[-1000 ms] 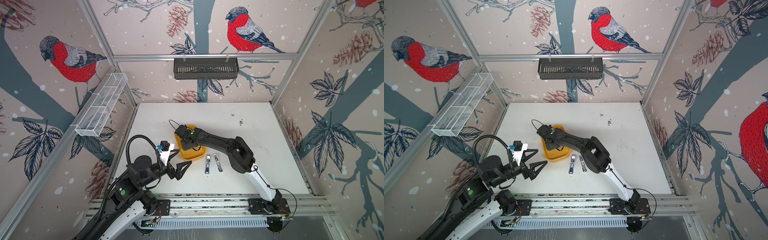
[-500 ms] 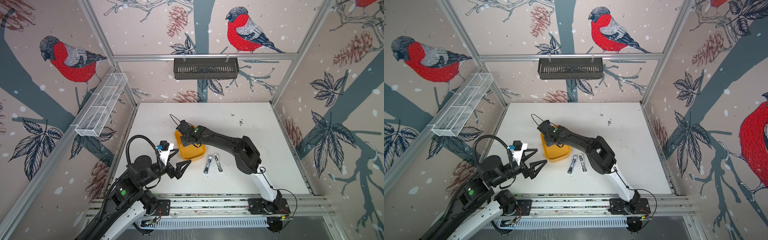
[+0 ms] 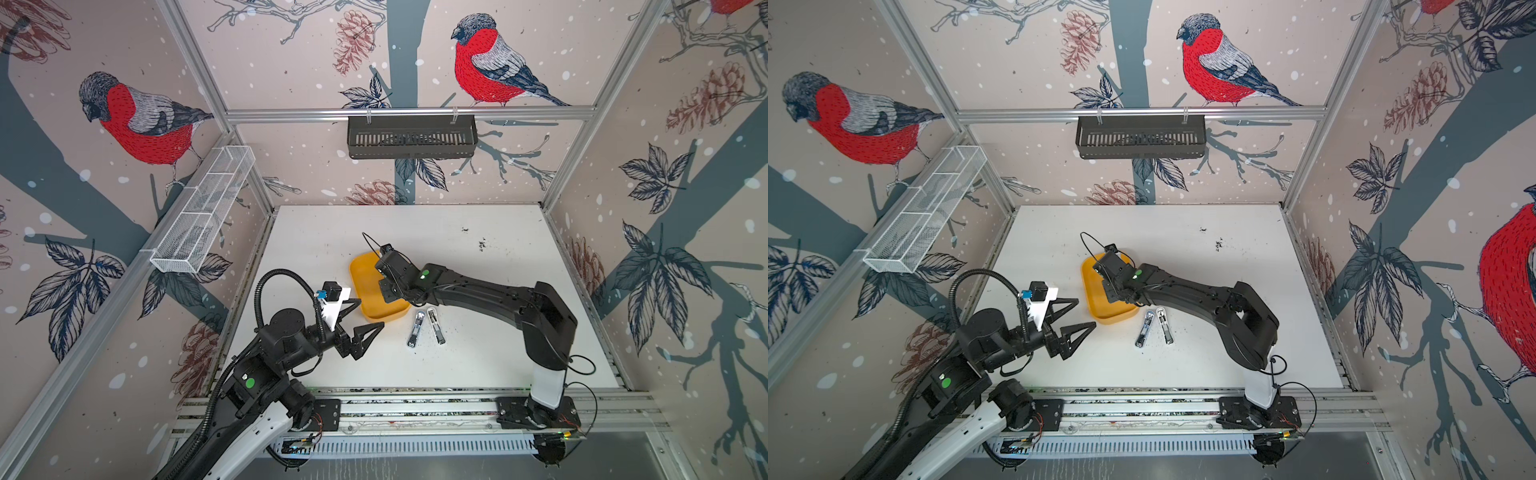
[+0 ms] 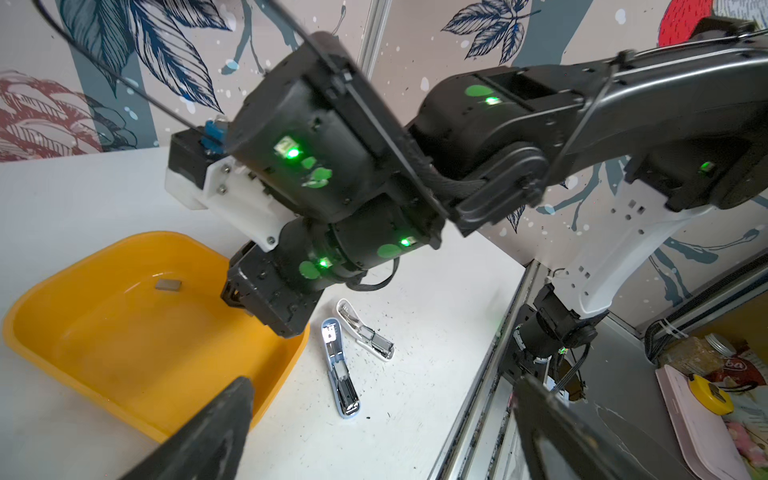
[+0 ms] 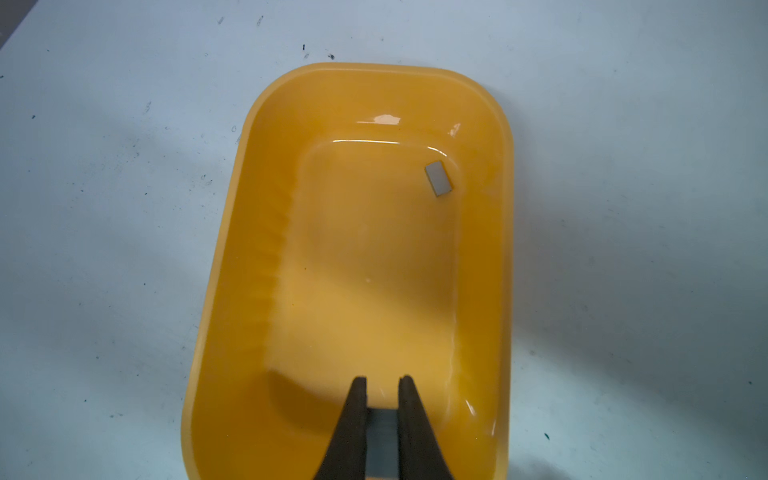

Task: Load the staples into the stapler

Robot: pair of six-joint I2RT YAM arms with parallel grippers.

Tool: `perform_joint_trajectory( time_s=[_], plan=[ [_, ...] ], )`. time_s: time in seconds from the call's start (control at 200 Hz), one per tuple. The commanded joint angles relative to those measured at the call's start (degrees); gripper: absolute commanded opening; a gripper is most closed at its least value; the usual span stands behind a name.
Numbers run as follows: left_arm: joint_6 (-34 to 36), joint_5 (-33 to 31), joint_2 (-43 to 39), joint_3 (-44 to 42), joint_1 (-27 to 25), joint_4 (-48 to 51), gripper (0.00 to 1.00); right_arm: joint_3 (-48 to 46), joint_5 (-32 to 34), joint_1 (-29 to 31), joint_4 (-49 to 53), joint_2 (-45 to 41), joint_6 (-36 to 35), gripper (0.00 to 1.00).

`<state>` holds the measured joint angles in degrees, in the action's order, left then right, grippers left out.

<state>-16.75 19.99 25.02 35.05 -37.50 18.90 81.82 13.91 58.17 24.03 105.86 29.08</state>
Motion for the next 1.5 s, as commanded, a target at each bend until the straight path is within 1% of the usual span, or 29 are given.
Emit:
perform_joint_trajectory(
  time_s=[0.0, 0.09, 0.205, 0.315, 0.425, 0.585, 0.766, 0.886, 1.096, 1.261, 1.491],
  plan=[
    [-4.97, 2.84, 2.81, -0.86, -0.43, -2.18, 0.97, -6.06, 1.53, 0.27, -4.49, -4.75, 2.44, 0.08],
    [-8.71, 2.17, 4.06, -2.37, -1.87, -3.83, 0.97, -11.66, 2.29, 0.1, -6.07, -9.71, 3.07, 0.08],
    [-12.42, -1.01, 5.15, -5.47, -5.5, -6.78, 0.97, -18.99, 2.74, -0.99, -7.77, -15.6, 3.61, 0.08],
    [-16.23, -3.21, 8.45, -7.8, -9.21, -9.13, 0.97, -25.47, 0.86, -2.8, -10.03, -21.55, 3.71, 0.08],
    [-19.29, -5.73, 10.81, -10.37, -12.24, -12.76, 0.97, -29.61, -0.29, -4.55, -10.43, -26.41, 3.47, 0.08],
    [-22.19, -5.62, 16.93, -12.1, -13.46, -16.02, 0.97, -33.98, -0.49, -5.95, -10.43, -31.85, 3.27, 0.08],
    [-23.23, -4.71, 24.42, -12.4, -14.41, -21.31, 0.97, -37.82, -1.08, -6.45, -10.89, -37.84, 4.16, 0.08],
    [-22.82, -5.28, 29.48, -11.41, -15.53, -22.0, 0.97, -39.92, -1.83, -6.79, -11.36, -40.55, 4.69, 0.08],
    [-23.11, -7.06, 35.42, -10.29, -16.35, -24.61, 0.97, -41.46, -2.51, -6.93, -11.59, -41.6, 4.76, 0.08],
    [-23.01, -6.98, 39.76, -9.55, -16.85, -27.7, 0.97, -41.61, -3.1, -6.93, -12.03, -41.89, 5.16, 0.08],
    [-22.93, -5.58, 46.17, -6.51, -17.34, -27.36, 0.97, -41.85, -2.81, -6.86, -11.2, -42.87, 5.37, 0.08]
  ],
)
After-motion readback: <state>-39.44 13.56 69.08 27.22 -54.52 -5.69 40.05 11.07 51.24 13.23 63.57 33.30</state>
